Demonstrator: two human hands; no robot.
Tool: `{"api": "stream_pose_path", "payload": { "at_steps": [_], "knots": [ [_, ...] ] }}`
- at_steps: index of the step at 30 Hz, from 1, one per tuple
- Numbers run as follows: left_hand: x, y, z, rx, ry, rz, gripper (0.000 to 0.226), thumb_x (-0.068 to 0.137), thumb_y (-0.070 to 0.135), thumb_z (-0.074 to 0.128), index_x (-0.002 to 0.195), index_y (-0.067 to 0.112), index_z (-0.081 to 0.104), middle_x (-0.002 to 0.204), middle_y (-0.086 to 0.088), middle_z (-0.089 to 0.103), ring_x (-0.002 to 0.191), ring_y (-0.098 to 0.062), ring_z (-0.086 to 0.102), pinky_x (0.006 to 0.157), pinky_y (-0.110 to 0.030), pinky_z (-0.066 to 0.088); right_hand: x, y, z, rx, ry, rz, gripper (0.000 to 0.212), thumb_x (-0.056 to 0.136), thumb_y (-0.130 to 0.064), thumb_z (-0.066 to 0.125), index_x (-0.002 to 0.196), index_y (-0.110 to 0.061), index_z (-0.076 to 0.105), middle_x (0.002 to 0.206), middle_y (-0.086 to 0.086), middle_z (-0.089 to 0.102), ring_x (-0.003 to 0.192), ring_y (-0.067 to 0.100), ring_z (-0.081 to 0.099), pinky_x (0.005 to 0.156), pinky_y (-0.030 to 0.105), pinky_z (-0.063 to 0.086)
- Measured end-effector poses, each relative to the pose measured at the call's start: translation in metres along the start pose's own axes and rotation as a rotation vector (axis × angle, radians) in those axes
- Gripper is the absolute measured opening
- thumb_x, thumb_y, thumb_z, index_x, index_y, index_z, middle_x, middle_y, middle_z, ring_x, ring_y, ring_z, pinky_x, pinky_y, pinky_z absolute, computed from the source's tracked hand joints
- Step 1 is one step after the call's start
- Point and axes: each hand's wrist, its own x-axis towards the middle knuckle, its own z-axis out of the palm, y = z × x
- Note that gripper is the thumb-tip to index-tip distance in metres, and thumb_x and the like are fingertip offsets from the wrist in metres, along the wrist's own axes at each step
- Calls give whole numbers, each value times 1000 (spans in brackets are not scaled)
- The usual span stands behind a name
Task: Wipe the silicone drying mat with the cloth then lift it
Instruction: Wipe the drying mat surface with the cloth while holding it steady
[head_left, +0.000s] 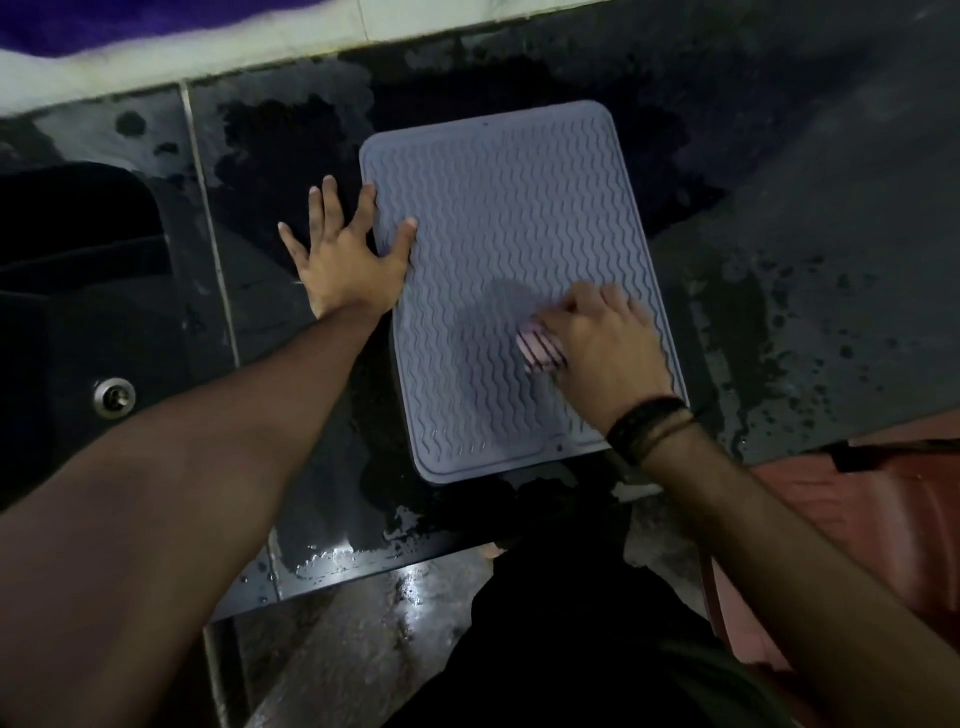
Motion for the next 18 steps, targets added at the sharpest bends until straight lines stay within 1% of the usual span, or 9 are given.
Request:
{"api": "stream_pose_path", "payload": {
  "at_steps": [2, 5, 8, 11, 14, 18],
  "knots": [
    [1, 1, -1, 6, 2, -5, 77, 93, 79, 27, 157, 37, 31, 171, -5, 12, 158, -21, 4, 123, -61, -6, 32, -5, 4, 26, 63, 6, 43, 81, -15, 62, 123, -22, 59, 123, 7, 51, 114, 28, 45, 93, 41, 37],
    [2, 1, 0, 18, 11, -6, 78, 92, 80, 27, 157, 38, 31, 170, -4, 13, 158, -21, 5, 123, -60, -5, 65, -18, 20, 42, 7, -17, 54, 82, -15, 62, 134, -20, 49, 135, 8, 45, 122, 29, 40, 97, 41, 34],
    [2, 1, 2, 27, 9, -10, 78, 91, 81, 26, 157, 39, 31, 170, -4, 14, 158, -21, 6, 123, -60, -5, 60, -17, 37, 58, -10, -35, 60, 83, -17, 63, 140, -19, 45, 141, 11, 41, 126, 32, 38, 100, 44, 35],
    [1, 1, 1, 17, 5, -18, 78, 91, 80, 26, 157, 39, 30, 170, -3, 13, 158, -21, 5, 123, -60, -6, 31, -6, 38, 36, -20, -40, 62, 81, -16, 63, 140, -19, 45, 137, 12, 44, 121, 34, 41, 96, 44, 36],
    [0, 2, -1, 19, 1, -21, 77, 91, 80, 26, 157, 39, 30, 170, -3, 13, 158, -20, 5, 123, -61, -5, -8, 2, 32, -20, -37, -86, 54, 81, -17, 62, 134, -18, 51, 131, 10, 45, 114, 32, 44, 91, 43, 36],
    [1, 1, 1, 23, 9, -17, 79, 90, 82, 25, 157, 39, 31, 170, -3, 14, 158, -21, 6, 123, -62, -5, -38, 9, 20, -48, -139, -169, 51, 77, -27, 70, 126, -26, 57, 124, 6, 49, 112, 29, 45, 92, 42, 37]
  ]
}}
